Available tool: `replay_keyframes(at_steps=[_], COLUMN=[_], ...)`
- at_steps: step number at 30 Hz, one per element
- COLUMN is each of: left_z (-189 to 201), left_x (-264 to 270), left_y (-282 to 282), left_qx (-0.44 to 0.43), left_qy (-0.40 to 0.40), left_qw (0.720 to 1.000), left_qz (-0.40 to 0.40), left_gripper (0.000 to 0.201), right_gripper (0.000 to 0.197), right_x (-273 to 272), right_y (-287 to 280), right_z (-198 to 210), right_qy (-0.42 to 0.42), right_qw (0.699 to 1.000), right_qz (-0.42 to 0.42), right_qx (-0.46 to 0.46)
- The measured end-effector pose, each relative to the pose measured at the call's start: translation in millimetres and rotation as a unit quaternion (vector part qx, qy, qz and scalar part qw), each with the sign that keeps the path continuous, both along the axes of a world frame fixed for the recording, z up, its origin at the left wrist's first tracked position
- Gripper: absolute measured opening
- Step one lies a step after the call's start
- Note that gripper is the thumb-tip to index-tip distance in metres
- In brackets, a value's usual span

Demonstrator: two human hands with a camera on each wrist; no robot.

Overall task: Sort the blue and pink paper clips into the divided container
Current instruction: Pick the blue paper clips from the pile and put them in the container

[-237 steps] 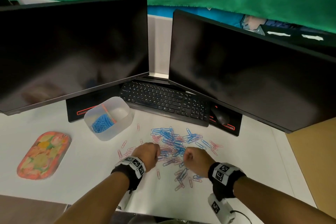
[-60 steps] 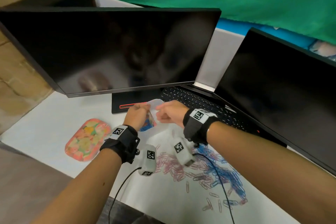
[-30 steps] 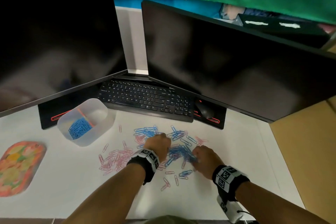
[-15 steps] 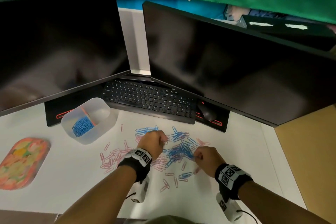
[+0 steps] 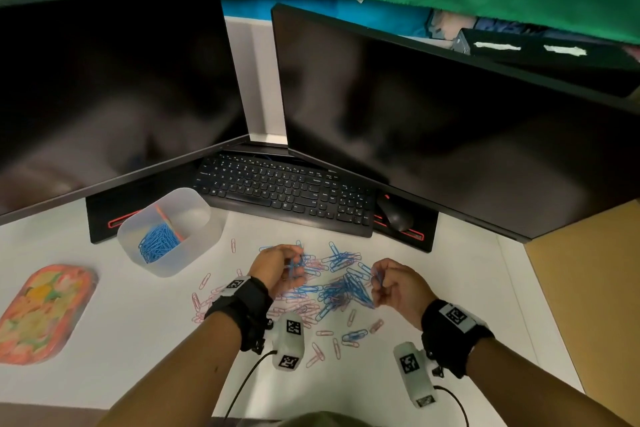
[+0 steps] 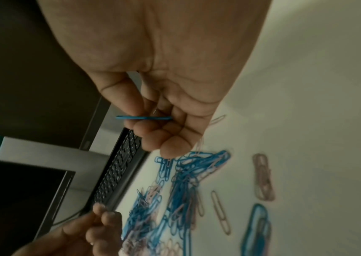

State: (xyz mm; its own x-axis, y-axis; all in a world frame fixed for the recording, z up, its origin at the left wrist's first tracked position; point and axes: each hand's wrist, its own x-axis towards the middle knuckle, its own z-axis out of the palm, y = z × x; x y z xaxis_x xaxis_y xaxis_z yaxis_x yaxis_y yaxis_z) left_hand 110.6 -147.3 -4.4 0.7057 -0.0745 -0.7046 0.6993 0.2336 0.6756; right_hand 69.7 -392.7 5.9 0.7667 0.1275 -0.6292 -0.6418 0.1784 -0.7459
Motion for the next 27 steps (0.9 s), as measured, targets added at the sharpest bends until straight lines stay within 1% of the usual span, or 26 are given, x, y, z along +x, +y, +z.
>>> replay_keyframes(at_steps=[2,3,4,5,6,7,8,9,10,11,12,13,15,17,20,22,25,27], left_z=[-0.9,-2.4,-3.9,-5.9,-6.7,-6.5,-7.8,-10.3,-13.5,-16.2,-18.4,-20.4,-23.3,-23.3,-22.7,-22.5,-21.9,-20.3], left_x=[0.5,0.8,0.5,-0.5,-2.5,-5.5,-8.7,-11.7,-14.0,-16.1,-17.6,-18.7,-20.7,-21.7,-19.7,-18.0,-16.5,-15.5], left_y=[-0.5,-0.1,0.4,1.5,2.8,4.1,5.9,7.8,9.6,11.4,13.0,14.3,15.2,14.6,14.9,16.3,20.3,23.2], left_qx=[0.008,0.044,0.109,0.195,0.28,0.348,0.397,0.428,0.452,0.47,0.484,0.494,0.502,0.5,0.483,0.466,0.433,0.411], left_qy=[0.007,-0.007,-0.041,-0.09,-0.144,-0.188,-0.22,-0.244,-0.257,-0.265,-0.269,-0.27,-0.275,-0.276,-0.271,-0.267,-0.263,-0.245], left_qw=[1.0,0.998,0.99,0.967,0.927,0.877,0.826,0.78,0.743,0.717,0.702,0.695,0.69,0.692,0.72,0.744,0.784,0.812], left_qz=[-0.014,-0.037,-0.079,-0.14,-0.206,-0.272,-0.334,-0.385,-0.422,-0.442,-0.447,-0.446,-0.443,-0.441,-0.418,-0.398,-0.359,-0.334], left_gripper=[0.014,0.012,0.012,0.011,0.009,0.009,0.013,0.017,0.02,0.02,0.018,0.016,0.013,0.011,0.012,0.014,0.019,0.024], right_gripper=[0.023,0.022,0.021,0.023,0.025,0.026,0.026,0.024,0.023,0.02,0.016,0.013,0.013,0.016,0.012,0.02,0.024,0.023], right_x=[1.6,2.3,2.6,3.2,3.8,3.7,3.0,1.2,-1.6,-4.5,-8.0,-11.6,-17.7,-20.5,-20.0,-17.4,-15.7,-15.7], right_y=[3.0,4.0,3.9,3.3,1.9,0.3,-1.4,-2.6,-3.5,-3.9,-3.6,-2.4,1.5,6.0,11.7,12.4,10.1,6.8], right_z=[3.0,3.2,2.4,0.5,-2.8,-4.6,-6.7,-8.4,-11.5,-15.1,-18.1,-20.1,-22.4,-23.1,-22.8,-24.3,-25.8,-26.8], right_qy=[0.018,0.024,0.026,0.023,0.012,-0.004,-0.022,-0.041,-0.063,-0.083,-0.099,-0.107,-0.106,-0.097,-0.109,-0.118,-0.117,-0.12], right_qw=[0.999,0.999,0.999,0.999,1.0,0.997,0.986,0.962,0.928,0.894,0.87,0.856,0.834,0.817,0.802,0.798,0.803,0.808], right_qz=[-0.022,-0.027,-0.028,-0.021,-0.005,0.025,0.068,0.119,0.166,0.198,0.214,0.224,0.249,0.267,0.269,0.275,0.288,0.289], right_qx=[0.037,0.039,0.032,0.013,-0.021,-0.077,-0.154,-0.242,-0.327,-0.393,-0.432,-0.453,-0.482,-0.502,-0.522,-0.524,-0.509,-0.5])
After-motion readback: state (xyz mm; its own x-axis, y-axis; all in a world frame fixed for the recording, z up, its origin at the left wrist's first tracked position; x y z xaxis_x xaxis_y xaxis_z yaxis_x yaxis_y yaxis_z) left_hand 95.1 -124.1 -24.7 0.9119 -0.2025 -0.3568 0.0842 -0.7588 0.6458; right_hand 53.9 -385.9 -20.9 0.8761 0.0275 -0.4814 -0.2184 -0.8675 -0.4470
